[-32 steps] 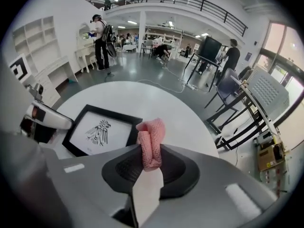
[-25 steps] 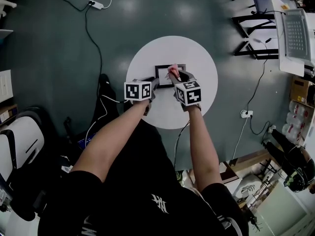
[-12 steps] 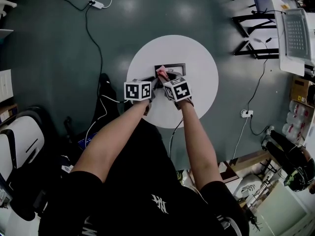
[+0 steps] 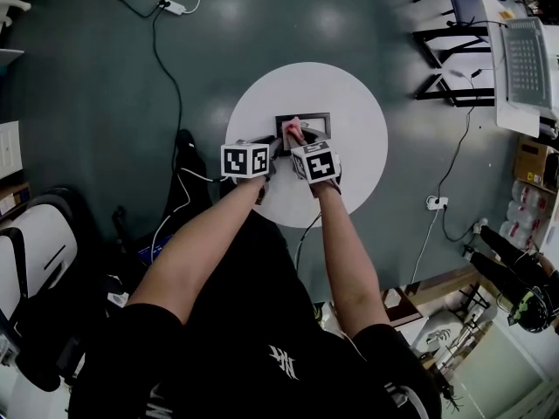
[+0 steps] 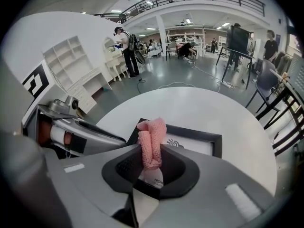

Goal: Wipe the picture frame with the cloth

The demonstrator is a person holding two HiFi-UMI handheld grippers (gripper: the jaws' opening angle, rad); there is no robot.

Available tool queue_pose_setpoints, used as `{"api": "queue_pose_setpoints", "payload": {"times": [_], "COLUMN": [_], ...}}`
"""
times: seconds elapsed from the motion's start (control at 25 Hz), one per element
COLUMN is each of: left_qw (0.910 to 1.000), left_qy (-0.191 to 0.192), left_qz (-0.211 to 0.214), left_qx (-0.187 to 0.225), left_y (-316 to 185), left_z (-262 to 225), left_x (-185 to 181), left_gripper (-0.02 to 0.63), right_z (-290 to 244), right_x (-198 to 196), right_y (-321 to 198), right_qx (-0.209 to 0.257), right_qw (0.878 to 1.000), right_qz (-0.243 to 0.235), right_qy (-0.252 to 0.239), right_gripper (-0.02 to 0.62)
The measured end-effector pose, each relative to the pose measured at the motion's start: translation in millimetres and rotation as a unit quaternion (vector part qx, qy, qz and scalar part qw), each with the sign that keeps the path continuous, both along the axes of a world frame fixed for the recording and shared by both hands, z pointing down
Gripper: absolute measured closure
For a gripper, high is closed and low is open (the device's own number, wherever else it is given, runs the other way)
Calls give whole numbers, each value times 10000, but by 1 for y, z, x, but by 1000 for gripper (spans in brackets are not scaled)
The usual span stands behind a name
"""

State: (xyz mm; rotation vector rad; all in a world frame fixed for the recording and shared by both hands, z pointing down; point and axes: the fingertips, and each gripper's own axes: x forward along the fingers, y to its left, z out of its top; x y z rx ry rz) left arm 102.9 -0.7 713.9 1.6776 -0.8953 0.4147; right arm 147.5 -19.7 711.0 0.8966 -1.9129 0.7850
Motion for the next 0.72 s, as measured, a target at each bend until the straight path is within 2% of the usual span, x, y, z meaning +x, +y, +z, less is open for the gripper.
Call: {"api": "queue_pose_setpoints", "payload": {"times": [0.16,0.56,0.72], "left_qw": [10000,10000,10000], "left_qy": [1,-1,2], "left_qz": [-11,-40,-43], "left_qx": [32,33,41], "left_y": [-1,-1,1], "left_z": [0,-1,0], "left_x": [0,0,-1], "left_gripper": [532,534,534], "right_z": [0,2,2], "right_x": [15,59,70], "right_y": [-2,-12,-11], "right_qx": [64,278,374], "right_qw": [9998,9943,9905], "right_qz": [61,164,340], "right_qy": [176,1012,1278], "right_gripper": [515,515,517]}}
